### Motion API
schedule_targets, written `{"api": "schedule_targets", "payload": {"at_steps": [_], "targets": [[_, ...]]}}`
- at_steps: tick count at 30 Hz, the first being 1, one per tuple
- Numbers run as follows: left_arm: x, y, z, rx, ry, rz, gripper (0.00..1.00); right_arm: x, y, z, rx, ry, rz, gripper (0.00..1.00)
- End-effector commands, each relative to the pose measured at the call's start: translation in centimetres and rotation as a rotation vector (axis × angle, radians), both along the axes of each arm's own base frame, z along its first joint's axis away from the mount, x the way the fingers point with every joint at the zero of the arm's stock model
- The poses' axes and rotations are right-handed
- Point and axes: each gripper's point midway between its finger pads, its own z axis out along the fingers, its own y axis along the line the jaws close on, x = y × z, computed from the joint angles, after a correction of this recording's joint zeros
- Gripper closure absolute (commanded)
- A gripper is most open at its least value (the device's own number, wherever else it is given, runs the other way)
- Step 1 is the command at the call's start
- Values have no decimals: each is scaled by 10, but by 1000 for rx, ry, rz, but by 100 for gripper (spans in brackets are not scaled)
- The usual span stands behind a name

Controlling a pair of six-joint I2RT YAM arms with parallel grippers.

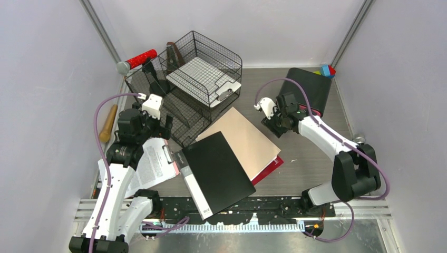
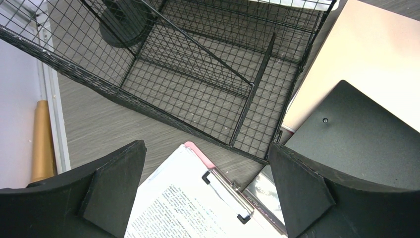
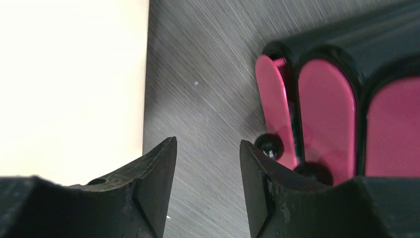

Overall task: Organize the desk
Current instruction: Close the drawer in the storage box, then pick up the folder from the center of the board.

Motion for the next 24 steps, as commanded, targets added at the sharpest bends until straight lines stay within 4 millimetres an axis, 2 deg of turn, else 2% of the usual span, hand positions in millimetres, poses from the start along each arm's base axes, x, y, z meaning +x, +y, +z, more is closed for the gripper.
{"api": "schedule_targets", "payload": {"at_steps": [1, 6, 10, 17, 24], "targets": [[4, -2, 14, -5, -58, -15, 1, 25, 28, 7, 42, -44, 5, 45], [5, -2, 13, -4, -56, -16, 1, 51, 46, 12, 0, -108, 16, 46], [5, -2, 13, -4, -54, -16, 1, 73, 50, 4, -59, -125, -12, 47], [5, -2, 13, -4, -53, -17, 1, 102, 40, -7, -170, -157, -65, 48], [4, -2, 14, -5, -55, -17, 1, 103, 18, -29, -309, -139, -82, 49]]}}
